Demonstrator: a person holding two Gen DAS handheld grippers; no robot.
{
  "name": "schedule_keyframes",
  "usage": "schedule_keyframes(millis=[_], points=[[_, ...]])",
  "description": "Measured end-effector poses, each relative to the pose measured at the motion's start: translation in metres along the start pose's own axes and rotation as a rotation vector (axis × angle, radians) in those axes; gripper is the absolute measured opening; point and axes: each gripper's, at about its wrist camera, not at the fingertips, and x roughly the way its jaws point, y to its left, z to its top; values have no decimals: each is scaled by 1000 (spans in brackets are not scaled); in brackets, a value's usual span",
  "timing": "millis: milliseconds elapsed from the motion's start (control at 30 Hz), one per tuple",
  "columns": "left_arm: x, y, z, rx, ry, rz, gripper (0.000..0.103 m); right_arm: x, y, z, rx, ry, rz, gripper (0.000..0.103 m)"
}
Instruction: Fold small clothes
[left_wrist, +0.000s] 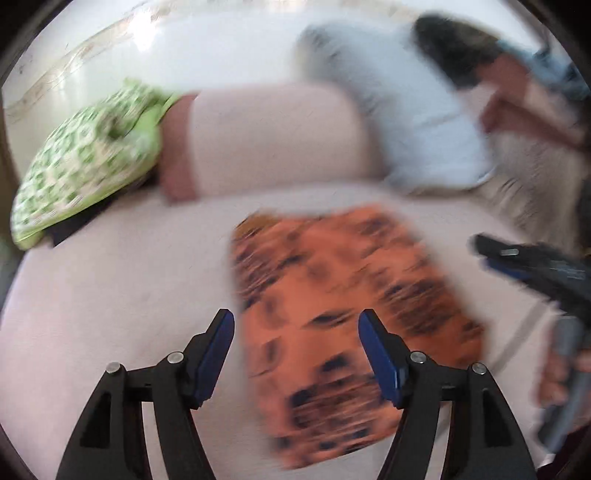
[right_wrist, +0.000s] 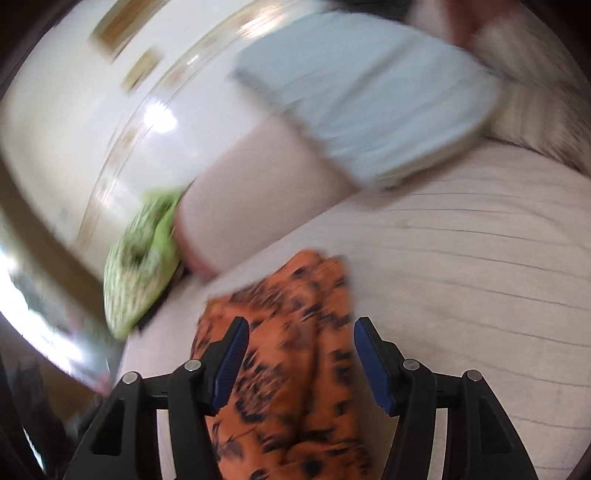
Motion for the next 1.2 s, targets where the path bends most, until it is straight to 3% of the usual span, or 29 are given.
schedule_keyframes(millis=[67, 133, 233, 300, 433, 500, 567, 667, 733, 900, 1000, 1200], points=[[29, -1, -14, 36, 102, 49, 71, 25, 14, -20, -59, 149, -15, 57], [45, -1, -33, 53, 146, 39, 71, 64, 11, -47, -104, 374, -108, 47], [36, 6, -27, 48, 136, -6, 71, 58, 16, -45, -131, 335, -133, 43], [29, 12, -13, 44, 102, -21, 71, 43, 18, -30, -100, 247, -85, 43], [32, 23, 35, 60, 34, 49, 71, 31, 15, -3, -52, 66, -13, 45], [52, 24, 60, 57, 23, 60, 71, 43, 11, 8, -35, 62, 14, 45], [87, 18, 78, 58, 67, 50, 71, 68, 4, 17, -7, 83, 18, 45], [132, 2, 74, 89, 154, 57, 71, 116, -18, 14, 85, 244, -5, 46], [139, -1, 70, 83, 131, 84, 72, 113, -18, 16, 76, 222, 11, 46], [104, -4, 66, 83, 100, 86, 72, 86, -15, 22, 76, 211, 8, 48], [69, -1, 53, 52, 68, 41, 72, 65, -19, 25, 150, 189, 48, 62], [4, 15, 9, 27, -17, 32, 83, 11, -27, 12, 195, 151, 41, 65]])
